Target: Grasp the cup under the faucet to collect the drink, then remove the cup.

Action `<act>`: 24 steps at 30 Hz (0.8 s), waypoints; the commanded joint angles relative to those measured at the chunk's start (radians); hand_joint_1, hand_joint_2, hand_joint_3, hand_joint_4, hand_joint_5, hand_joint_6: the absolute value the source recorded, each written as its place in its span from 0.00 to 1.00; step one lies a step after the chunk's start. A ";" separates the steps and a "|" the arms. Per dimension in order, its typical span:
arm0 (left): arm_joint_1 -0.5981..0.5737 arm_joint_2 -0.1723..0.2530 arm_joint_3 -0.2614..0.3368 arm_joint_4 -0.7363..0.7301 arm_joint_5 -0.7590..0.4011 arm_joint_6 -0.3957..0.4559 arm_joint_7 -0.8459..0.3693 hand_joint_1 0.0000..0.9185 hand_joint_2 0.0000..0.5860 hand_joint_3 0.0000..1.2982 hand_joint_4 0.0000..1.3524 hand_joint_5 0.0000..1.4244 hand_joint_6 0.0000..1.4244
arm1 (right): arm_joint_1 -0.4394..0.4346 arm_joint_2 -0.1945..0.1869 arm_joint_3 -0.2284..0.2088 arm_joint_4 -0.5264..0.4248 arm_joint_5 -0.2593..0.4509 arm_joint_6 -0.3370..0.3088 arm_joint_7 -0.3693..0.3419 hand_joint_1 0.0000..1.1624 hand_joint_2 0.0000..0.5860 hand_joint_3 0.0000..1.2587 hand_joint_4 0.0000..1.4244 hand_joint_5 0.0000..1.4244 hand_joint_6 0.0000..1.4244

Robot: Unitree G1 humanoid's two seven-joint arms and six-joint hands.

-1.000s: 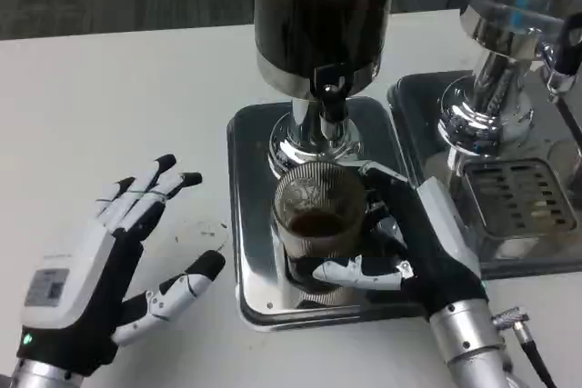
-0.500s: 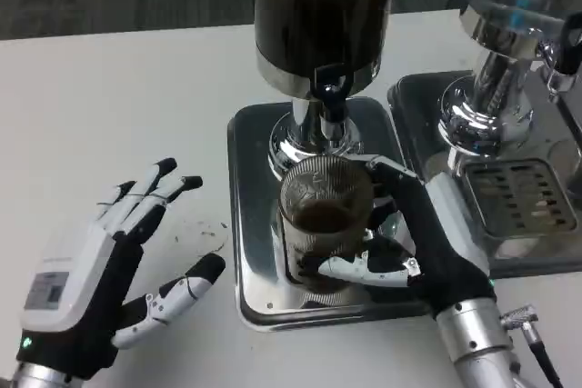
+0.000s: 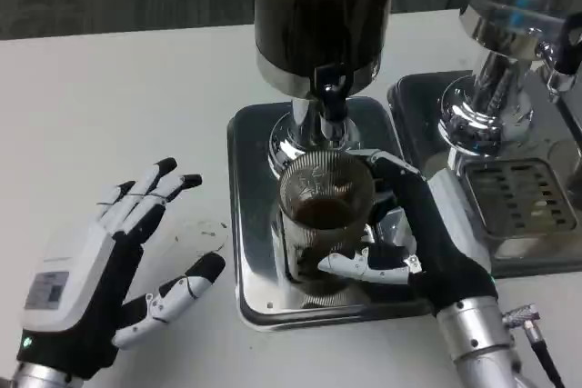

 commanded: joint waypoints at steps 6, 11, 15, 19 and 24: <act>0.004 -0.008 0.004 -0.008 0.003 0.003 -0.003 0.00 0.37 0.18 0.06 0.16 0.09 | 0.034 -0.002 -0.016 -0.076 0.024 -0.001 0.026 0.86 0.26 0.44 0.42 0.44 0.55; -0.006 -0.011 0.001 0.000 0.002 0.002 -0.005 0.00 0.37 0.18 0.06 0.15 0.09 | 0.058 -0.004 -0.022 -0.112 0.030 0.014 0.050 0.86 0.26 0.44 0.42 0.44 0.55; -0.007 -0.012 0.002 0.004 0.000 0.002 -0.006 0.00 0.37 0.18 0.06 0.15 0.09 | 0.084 -0.008 -0.025 -0.148 0.036 0.018 0.067 0.86 0.26 0.44 0.42 0.44 0.55; -0.008 -0.012 0.004 0.007 -0.002 0.002 -0.008 0.00 0.37 0.18 0.06 0.15 0.09 | 0.107 -0.013 -0.032 -0.187 0.042 0.023 0.080 0.86 0.26 0.44 0.42 0.44 0.56; -0.015 -0.001 -0.011 0.010 0.002 -0.004 -0.036 0.00 0.33 0.13 0.02 0.13 0.06 | 0.144 -0.017 -0.045 -0.239 0.041 0.024 0.085 0.85 0.26 0.44 0.43 0.45 0.56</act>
